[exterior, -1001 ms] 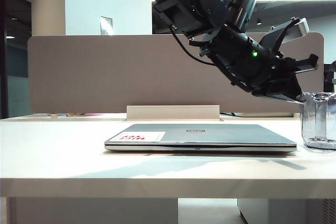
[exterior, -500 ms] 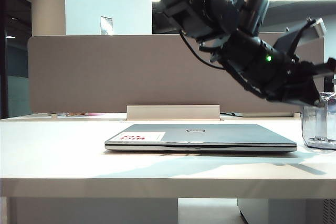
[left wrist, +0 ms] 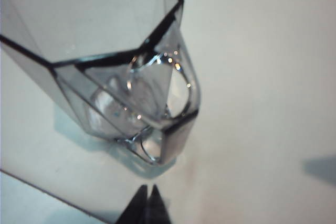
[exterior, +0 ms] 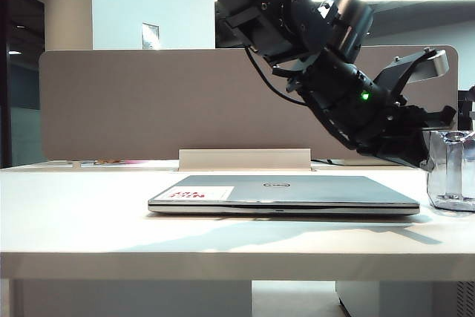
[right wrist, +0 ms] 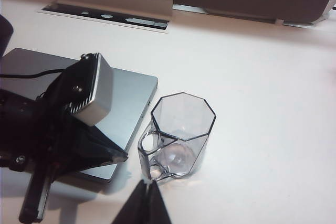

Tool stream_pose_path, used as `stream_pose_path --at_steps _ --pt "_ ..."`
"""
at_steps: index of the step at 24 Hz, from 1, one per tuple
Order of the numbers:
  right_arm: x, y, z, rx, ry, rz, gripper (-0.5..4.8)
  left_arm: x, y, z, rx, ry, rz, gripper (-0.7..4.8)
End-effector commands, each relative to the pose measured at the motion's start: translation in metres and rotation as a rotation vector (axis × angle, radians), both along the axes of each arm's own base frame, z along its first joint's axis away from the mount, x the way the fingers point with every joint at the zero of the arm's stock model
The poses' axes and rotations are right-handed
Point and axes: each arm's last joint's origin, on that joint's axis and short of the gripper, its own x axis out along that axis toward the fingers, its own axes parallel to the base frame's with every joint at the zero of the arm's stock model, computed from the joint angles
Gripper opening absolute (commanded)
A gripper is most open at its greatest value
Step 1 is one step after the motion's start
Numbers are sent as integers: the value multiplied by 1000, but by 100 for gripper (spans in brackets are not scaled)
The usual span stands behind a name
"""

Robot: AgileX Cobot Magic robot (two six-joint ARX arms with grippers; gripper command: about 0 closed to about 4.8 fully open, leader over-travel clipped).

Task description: Pick up the water cup and place it on the right side of the laptop.

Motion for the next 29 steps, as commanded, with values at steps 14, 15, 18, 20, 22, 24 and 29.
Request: stream_pose_path --at_steps 14,15,18,20,22,24,29 --pt "-6 1 4 0 6 -2 -7 -3 -5 6 -38 -190 -227 -5" --pt "-6 1 3 2 16 -3 -7 -3 -6 6 -37 -213 -247 -5" --pt "-8 2 2 3 22 -2 -7 -3 -5 6 -25 -234 -250 -5" --pt "-8 2 3 -2 18 -2 -7 -2 -4 5 -8 -226 -240 -5" --pt "-8 2 3 -2 16 -2 -7 1 -1 4 3 -226 -236 -5" --pt "-9 2 3 -2 18 -2 -7 3 0 3 11 -251 -250 -5" --pt "-10 2 1 2 37 -1 -7 9 2 5 -6 -339 -272 -5"
